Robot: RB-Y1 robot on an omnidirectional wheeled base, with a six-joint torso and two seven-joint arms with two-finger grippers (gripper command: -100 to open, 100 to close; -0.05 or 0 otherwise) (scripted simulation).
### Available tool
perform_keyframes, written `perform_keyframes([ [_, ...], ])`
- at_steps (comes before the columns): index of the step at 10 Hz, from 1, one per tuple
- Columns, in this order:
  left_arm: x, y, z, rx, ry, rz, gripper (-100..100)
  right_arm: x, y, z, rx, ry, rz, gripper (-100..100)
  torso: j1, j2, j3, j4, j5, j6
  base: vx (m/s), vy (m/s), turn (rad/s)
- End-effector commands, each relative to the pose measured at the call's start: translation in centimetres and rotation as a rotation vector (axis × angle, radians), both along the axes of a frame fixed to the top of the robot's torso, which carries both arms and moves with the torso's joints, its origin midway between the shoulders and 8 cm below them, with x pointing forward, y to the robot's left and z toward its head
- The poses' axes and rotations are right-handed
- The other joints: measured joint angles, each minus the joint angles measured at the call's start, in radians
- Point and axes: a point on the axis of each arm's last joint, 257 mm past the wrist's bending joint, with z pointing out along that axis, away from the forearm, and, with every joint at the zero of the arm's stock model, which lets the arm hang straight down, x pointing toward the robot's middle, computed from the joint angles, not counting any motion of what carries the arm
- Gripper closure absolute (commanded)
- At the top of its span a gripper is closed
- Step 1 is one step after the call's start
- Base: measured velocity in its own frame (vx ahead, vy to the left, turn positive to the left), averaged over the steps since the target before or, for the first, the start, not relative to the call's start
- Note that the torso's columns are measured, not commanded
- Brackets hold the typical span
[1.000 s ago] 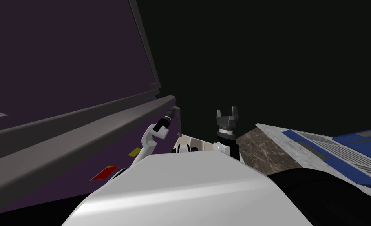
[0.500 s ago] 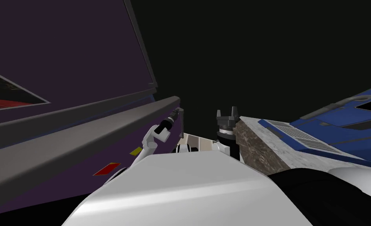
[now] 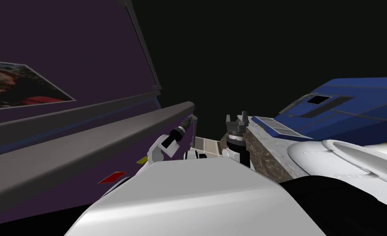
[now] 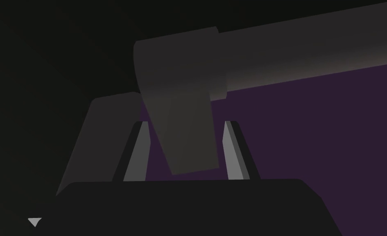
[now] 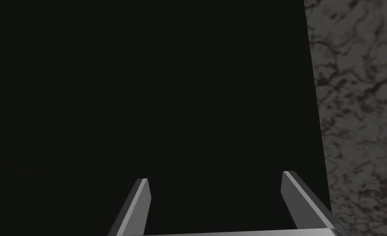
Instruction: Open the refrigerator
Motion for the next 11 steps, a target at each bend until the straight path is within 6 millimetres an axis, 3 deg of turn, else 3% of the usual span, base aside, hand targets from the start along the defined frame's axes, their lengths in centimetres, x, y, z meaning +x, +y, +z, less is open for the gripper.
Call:
perform_keyframes([
  [1,-2.8,-2.6,-0.5,0.003,0.011,-0.079,100,0.0,0.0,0.0,0.0,0.0,0.0,0,0.001,0.001,0.0,0.0,0.001,0.0,-0.251,-0.085,-0.084],
  [3,-5.3,-4.3,-0.6,-0.002,0.018,-0.139,100,0.0,0.0,0.0,0.0,0.0,0.0,0,-0.005,-0.001,0.0,-0.002,-0.001,0.002,-0.23,-0.089,-0.075],
  [5,-5.2,-4.1,-0.4,-0.004,0.014,-0.139,100,0.0,0.0,0.0,0.0,0.0,0.0,0,-0.003,-0.008,-0.005,-0.003,0.0,0.002,-0.112,-0.028,-0.018],
  [10,-9.3,-6.8,-0.6,-0.004,0.018,-0.271,100,0.0,0.0,0.0,0.0,0.0,0.0,0,-0.003,0.006,0.009,0.0,-0.003,0.005,-0.246,-0.015,-0.145],
  [11,-9.3,-6.8,-0.6,-0.004,0.018,-0.271,100,0.0,0.0,0.0,0.0,0.0,0.0,0,-0.003,0.006,0.011,0.0,-0.004,0.007,-0.188,-0.039,-0.046],
])
